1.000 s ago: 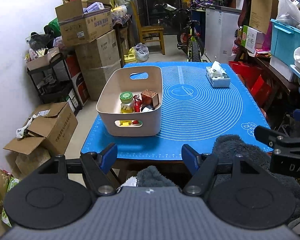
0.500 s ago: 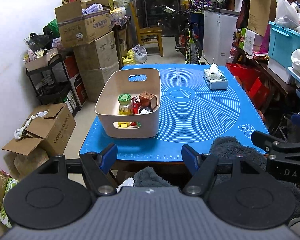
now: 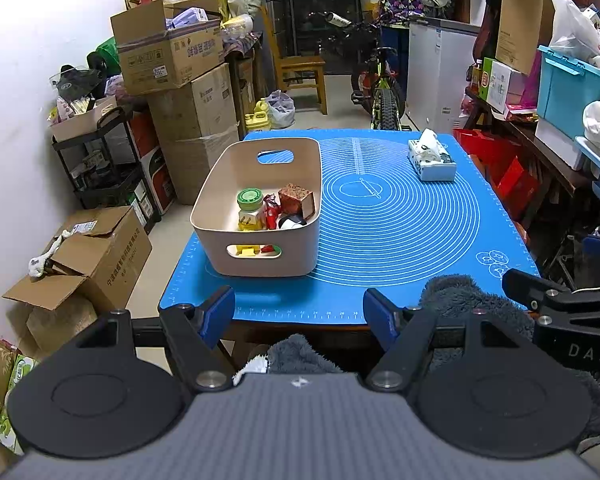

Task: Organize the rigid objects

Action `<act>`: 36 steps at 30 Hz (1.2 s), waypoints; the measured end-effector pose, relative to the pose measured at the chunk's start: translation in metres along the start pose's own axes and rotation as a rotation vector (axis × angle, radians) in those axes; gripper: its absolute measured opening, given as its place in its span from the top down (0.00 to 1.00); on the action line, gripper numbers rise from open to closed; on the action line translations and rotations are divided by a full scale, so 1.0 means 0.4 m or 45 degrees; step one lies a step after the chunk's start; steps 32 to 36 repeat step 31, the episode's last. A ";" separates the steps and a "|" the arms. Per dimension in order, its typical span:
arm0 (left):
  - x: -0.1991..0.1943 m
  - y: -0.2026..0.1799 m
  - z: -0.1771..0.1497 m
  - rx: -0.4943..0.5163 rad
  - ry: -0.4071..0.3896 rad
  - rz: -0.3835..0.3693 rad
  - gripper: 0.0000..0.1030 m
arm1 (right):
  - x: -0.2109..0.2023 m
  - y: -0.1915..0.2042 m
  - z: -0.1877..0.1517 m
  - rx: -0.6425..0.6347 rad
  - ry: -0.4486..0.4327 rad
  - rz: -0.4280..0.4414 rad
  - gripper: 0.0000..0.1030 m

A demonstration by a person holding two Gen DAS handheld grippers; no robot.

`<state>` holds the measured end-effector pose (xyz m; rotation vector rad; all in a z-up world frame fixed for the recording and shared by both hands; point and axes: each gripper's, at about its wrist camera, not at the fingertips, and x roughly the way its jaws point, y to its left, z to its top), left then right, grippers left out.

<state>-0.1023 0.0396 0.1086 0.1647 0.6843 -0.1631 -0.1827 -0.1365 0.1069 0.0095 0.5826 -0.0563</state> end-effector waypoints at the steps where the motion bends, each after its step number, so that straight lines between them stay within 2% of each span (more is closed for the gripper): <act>1: -0.001 0.001 0.000 0.003 0.001 -0.001 0.30 | 0.000 0.002 -0.002 0.002 0.002 0.001 0.06; 36: 0.000 -0.018 0.005 0.007 0.010 -0.012 0.30 | 0.003 0.009 -0.012 0.027 0.018 0.007 0.06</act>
